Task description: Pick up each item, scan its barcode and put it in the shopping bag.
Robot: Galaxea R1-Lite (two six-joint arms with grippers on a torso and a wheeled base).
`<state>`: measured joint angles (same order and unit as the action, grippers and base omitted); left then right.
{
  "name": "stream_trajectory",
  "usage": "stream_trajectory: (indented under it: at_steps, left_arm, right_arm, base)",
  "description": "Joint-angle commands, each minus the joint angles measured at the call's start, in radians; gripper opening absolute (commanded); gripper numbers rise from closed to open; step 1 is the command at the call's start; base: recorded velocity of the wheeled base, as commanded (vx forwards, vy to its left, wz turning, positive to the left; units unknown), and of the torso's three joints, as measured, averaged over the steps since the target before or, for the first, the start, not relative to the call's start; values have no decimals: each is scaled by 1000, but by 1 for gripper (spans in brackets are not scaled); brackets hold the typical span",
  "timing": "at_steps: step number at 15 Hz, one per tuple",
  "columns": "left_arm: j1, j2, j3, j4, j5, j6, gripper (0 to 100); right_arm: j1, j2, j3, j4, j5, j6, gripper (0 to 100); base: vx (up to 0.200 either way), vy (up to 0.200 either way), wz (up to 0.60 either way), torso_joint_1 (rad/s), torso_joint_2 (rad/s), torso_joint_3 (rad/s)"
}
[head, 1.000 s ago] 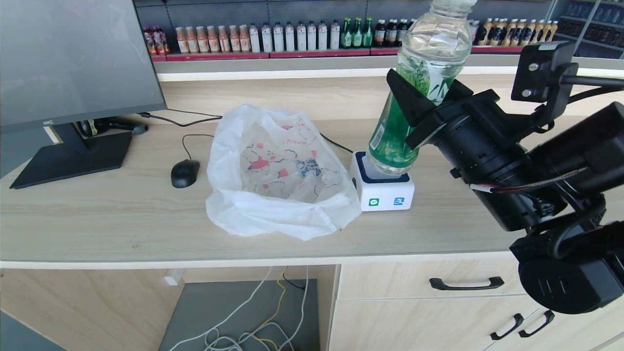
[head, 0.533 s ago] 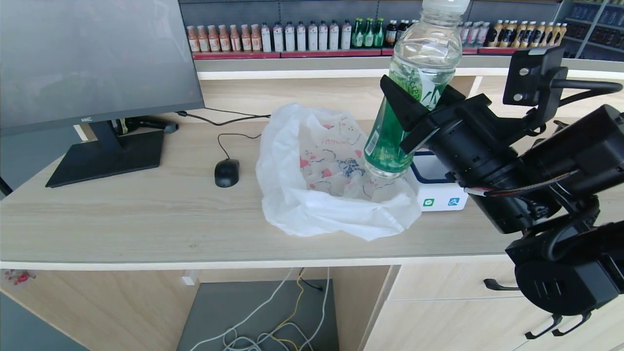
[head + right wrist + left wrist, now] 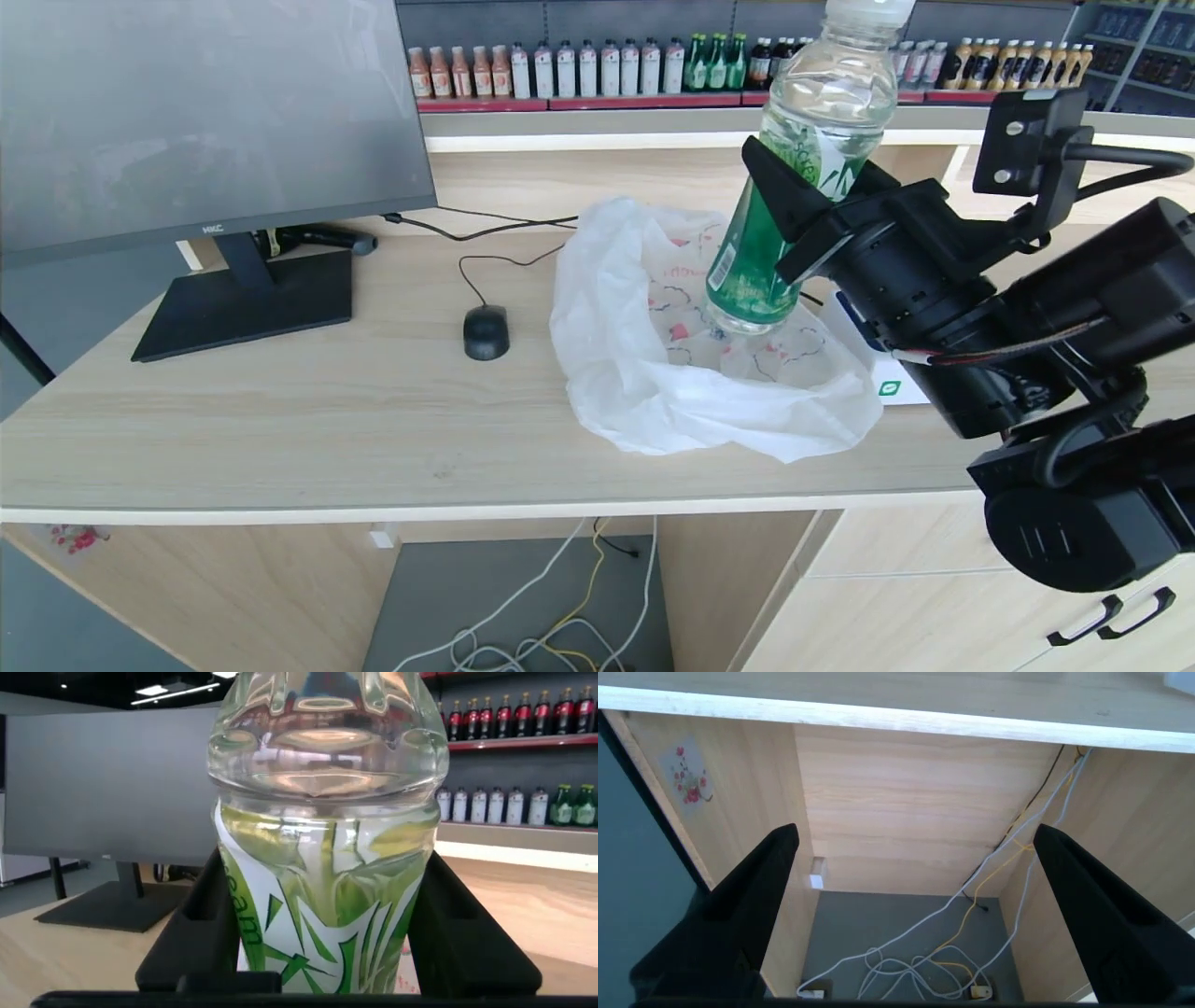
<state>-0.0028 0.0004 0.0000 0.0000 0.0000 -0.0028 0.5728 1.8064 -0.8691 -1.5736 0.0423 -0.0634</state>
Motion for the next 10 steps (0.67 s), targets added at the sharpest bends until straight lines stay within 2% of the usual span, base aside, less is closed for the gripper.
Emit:
stream_trajectory:
  at_steps: [1,4,10]
  left_arm:
    - [1,0,0,0,0,0,100]
    - [1,0,0,0,0,0,100]
    - [1,0,0,0,0,0,100]
  right_arm:
    - [-7,4,-8,3,4,5,0]
    - [-33,33,-64,3,7,34,0]
    - [-31,114,-212,110,5,34,0]
  base:
    - [0,0,0,0,0,0]
    - [0,0,0,0,0,0]
    - [0,0,0,0,0,0]
